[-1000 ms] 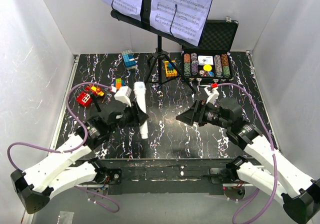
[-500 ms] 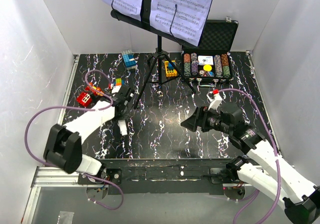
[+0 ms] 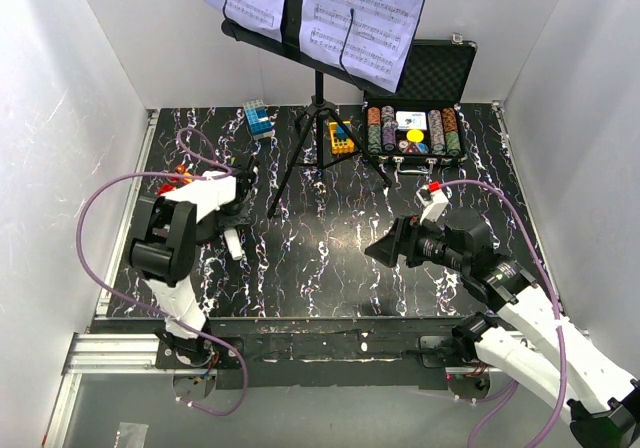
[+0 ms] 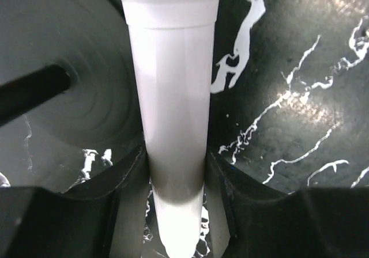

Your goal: Pack up the instrument practice props

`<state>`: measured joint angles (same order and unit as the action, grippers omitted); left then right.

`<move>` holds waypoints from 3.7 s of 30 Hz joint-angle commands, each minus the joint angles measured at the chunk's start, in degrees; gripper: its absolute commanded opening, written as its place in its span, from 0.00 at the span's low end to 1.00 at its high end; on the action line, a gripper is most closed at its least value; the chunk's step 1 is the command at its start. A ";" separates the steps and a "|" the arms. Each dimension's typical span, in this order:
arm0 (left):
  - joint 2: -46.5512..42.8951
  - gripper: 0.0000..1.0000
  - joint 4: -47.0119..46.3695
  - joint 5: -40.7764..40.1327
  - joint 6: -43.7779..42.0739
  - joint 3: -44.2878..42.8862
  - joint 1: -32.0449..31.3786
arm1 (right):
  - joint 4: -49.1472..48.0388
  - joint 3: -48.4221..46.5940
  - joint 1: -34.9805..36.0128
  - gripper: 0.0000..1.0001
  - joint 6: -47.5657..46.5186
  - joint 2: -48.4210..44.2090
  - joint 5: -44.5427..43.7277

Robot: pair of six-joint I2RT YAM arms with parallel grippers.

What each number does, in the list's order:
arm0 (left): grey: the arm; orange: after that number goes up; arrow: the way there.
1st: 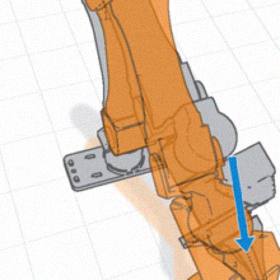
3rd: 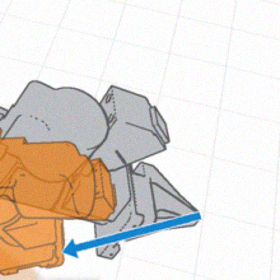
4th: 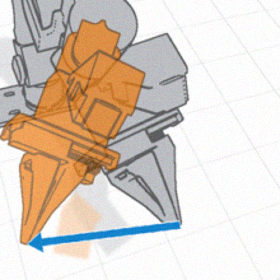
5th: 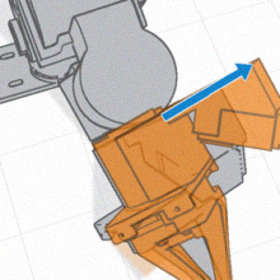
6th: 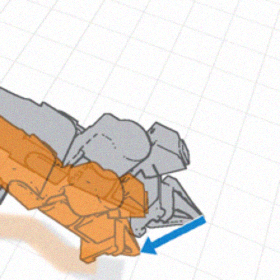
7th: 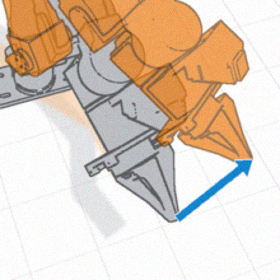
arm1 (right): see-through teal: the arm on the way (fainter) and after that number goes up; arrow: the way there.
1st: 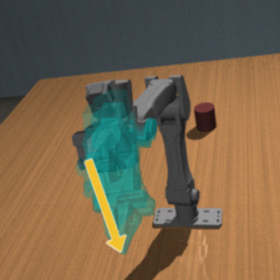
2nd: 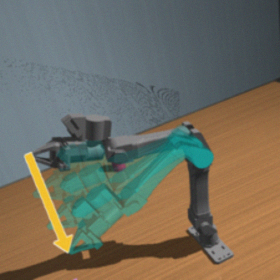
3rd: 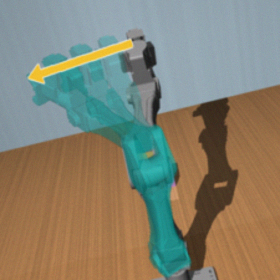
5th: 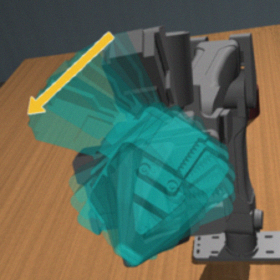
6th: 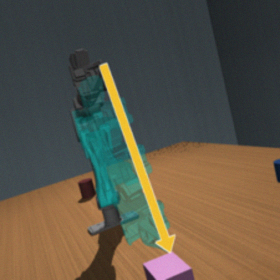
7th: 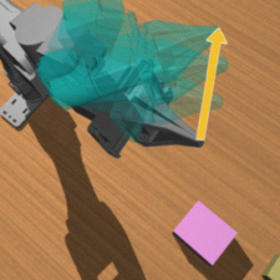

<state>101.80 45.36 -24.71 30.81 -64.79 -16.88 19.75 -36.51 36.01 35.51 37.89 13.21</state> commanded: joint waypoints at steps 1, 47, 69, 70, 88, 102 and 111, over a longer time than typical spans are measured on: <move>4.54 0.00 1.30 -2.45 -1.19 -5.69 0.71 | 0.37 0.04 -0.06 0.89 -2.19 -0.27 -0.03; -6.07 0.59 2.63 11.51 -0.92 -9.82 1.43 | 6.36 0.92 -0.15 0.91 -4.04 -6.69 -1.61; -38.86 0.70 -43.24 21.45 -6.37 13.81 -11.15 | 2.77 -1.89 -0.15 0.86 -7.29 -9.14 -7.49; -39.91 0.76 -44.21 21.63 -6.11 14.34 -11.15 | 0.49 -2.42 -0.15 0.85 -7.73 -10.63 -9.33; -38.79 0.98 -52.48 41.85 -0.13 -6.82 -10.89 | -2.26 -40.64 -4.98 0.88 -14.06 9.91 -13.75; -14.27 0.92 -37.03 51.25 -5.04 -43.03 -10.89 | -8.14 -50.85 -10.52 0.69 -12.31 22.75 -6.89; -9.78 0.76 -40.08 49.06 -6.99 -42.70 -10.71 | -11.31 -49.62 -10.52 0.61 -11.95 25.13 -7.41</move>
<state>93.14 7.22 24.82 25.21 -108.09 -27.75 13.43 -84.93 25.74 23.64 62.54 4.99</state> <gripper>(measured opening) 0.766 0.612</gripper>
